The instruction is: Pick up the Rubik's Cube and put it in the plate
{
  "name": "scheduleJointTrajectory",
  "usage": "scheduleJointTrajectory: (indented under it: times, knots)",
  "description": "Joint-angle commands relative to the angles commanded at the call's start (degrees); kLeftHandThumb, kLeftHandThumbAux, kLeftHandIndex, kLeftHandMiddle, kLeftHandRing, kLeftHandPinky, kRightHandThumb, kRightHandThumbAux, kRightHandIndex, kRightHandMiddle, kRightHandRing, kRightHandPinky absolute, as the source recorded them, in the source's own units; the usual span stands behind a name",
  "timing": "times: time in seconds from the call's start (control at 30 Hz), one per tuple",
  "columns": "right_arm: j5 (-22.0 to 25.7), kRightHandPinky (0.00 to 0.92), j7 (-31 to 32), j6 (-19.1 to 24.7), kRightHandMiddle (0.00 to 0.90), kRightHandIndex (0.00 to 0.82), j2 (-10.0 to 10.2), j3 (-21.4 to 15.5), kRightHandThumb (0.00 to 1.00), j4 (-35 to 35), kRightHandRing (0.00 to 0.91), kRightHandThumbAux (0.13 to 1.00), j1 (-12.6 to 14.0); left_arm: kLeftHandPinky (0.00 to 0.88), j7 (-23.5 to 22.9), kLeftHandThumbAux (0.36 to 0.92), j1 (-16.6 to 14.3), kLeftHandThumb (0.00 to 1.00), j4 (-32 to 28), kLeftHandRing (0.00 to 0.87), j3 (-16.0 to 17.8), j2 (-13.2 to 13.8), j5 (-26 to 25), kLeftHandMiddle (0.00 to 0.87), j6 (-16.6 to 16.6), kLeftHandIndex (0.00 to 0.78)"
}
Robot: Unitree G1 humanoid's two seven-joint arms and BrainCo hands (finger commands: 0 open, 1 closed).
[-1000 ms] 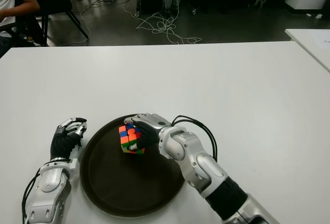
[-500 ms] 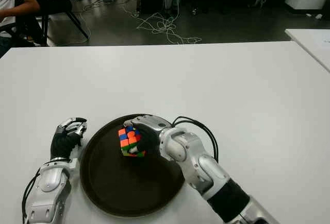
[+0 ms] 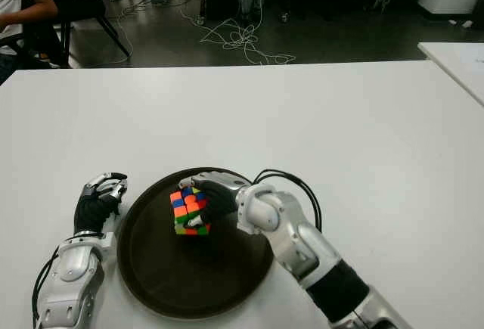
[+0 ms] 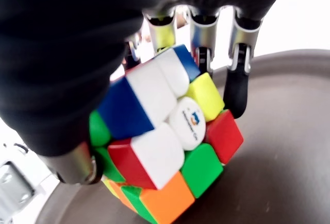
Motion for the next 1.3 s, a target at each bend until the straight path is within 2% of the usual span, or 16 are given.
scheduleJointTrajectory:
  times: [0.53, 1.0, 1.3]
  knots:
    - [-1.5, 0.076, 1.4, 6.4, 0.095, 0.048, -0.3, 1.2, 0.0, -2.2, 0.078, 0.904, -1.1, 0.804, 0.0, 0.706, 0.1, 0.707, 0.2, 0.819, 0.0, -0.1, 0.0, 0.803, -1.2, 0.443]
    - [-1.3, 0.063, 0.0, 3.0, 0.1, 0.065, -1.1, 1.2, 0.0, -1.6, 0.079, 0.901, -1.2, 0.798, -0.1, 0.706, 0.3, 0.707, -0.4, 0.815, -0.5, 0.4, 0.9, 0.802, -0.7, 0.443]
    - [-2.6, 0.048, -0.1, 5.1, 0.071, 0.038, -0.8, 1.4, 0.0, -2.2, 0.057, 0.904, -1.2, 0.805, -0.4, 0.706, 0.4, 0.706, 0.0, 0.816, -0.5, 0.4, 0.7, 0.803, -1.8, 0.443]
